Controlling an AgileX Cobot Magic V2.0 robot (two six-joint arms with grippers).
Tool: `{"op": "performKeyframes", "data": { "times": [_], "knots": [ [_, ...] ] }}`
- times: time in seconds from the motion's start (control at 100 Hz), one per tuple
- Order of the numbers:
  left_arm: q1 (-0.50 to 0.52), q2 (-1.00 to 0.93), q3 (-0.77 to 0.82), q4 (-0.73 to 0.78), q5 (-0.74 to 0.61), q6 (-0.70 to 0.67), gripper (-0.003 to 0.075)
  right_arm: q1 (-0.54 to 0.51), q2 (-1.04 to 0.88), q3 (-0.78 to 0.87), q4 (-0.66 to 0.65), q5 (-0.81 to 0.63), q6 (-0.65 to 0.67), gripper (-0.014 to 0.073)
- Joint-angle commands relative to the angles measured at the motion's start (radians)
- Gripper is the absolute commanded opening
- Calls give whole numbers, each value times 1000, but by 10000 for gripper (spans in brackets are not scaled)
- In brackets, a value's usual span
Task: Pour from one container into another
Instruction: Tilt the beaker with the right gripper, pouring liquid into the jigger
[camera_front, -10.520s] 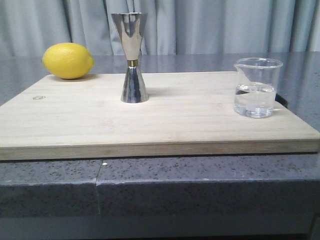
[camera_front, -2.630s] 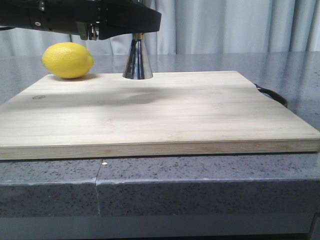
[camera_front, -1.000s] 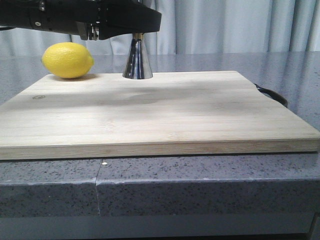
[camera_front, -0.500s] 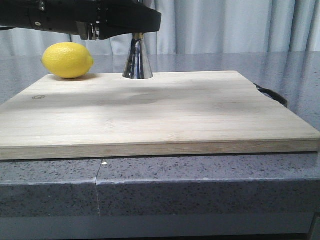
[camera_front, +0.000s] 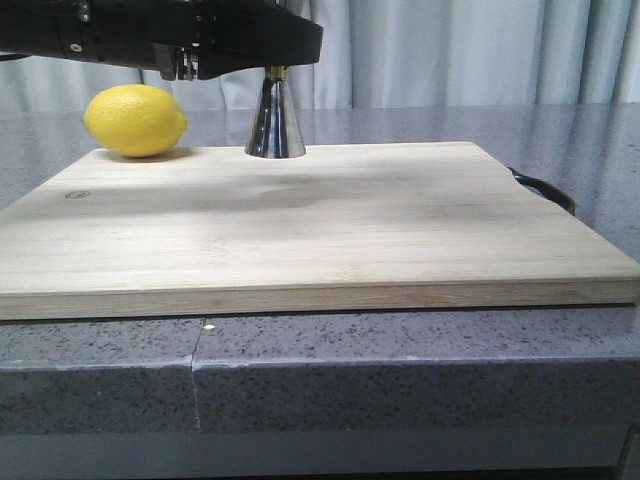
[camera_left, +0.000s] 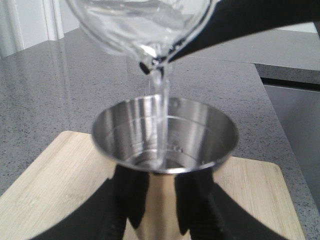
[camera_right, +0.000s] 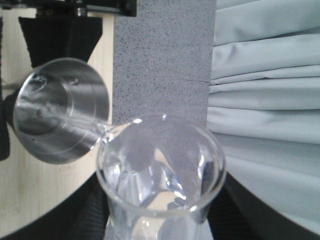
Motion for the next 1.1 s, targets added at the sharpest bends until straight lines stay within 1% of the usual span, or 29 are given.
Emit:
{"op": "performKeyframes", "data": {
  "times": [0.0,0.55,1.09],
  "knots": [
    [-8,-39,-33,-82,113,-8,188,0,-36,-36,-39,-69,-21,318],
    [-8,-39,-33,-82,113,-8,188,0,-36,-36,-112,-120,-28,318],
    [-8,-39,-33,-82,113,-8,188,0,-36,-36,-117,-122,-28,318]
  ]
}}
